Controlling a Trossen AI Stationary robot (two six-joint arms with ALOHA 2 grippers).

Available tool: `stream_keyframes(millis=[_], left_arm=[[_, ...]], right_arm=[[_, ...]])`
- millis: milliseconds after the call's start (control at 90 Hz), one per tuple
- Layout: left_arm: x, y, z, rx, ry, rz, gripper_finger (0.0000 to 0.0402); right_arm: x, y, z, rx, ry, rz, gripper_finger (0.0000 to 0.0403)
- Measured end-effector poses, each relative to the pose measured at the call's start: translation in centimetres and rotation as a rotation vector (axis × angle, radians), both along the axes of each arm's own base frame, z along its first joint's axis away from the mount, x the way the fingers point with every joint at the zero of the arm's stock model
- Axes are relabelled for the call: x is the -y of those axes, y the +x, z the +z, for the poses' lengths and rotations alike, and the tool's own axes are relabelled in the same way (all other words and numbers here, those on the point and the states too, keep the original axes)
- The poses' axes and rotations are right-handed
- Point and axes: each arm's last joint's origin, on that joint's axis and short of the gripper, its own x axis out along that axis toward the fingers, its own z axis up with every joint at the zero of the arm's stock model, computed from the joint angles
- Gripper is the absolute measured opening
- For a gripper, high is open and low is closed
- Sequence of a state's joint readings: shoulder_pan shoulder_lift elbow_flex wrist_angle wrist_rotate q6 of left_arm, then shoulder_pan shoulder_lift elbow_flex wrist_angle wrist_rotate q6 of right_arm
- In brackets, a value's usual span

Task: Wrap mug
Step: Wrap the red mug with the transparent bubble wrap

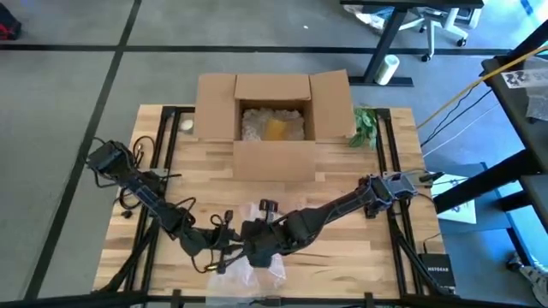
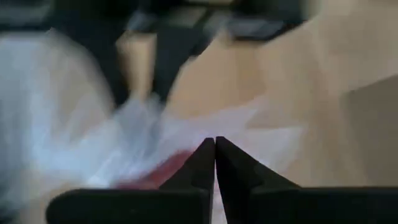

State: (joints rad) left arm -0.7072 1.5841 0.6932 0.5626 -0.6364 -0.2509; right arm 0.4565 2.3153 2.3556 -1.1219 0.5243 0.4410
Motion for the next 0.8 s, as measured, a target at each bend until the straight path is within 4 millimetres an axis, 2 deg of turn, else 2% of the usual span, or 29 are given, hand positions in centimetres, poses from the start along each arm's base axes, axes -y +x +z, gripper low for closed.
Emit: stream_keyframes(millis=[78,222,611,800], left_arm=[[-0.3,0.3,-0.1,-0.011,-0.007,-0.004,0.0000],[-0.9,0.7,0.0,-0.003,0.006,0.006,0.0000],[-1.3,0.9,0.3,0.008,0.066,0.022,0.0000],[-1.0,-1.0,2.1,0.024,0.123,0.090,0.0000]], right_arm=[[-0.3,0.1,0.7,0.054,-0.018,0.014,0.0000],[-0.7,0.1,1.0,0.044,0.081,0.083,0.0000],[-0.1,-0.1,-3.1,-0.110,0.167,0.034,0.0000],[-0.6,0.0,-4.6,-0.148,0.253,0.069,0.0000]])
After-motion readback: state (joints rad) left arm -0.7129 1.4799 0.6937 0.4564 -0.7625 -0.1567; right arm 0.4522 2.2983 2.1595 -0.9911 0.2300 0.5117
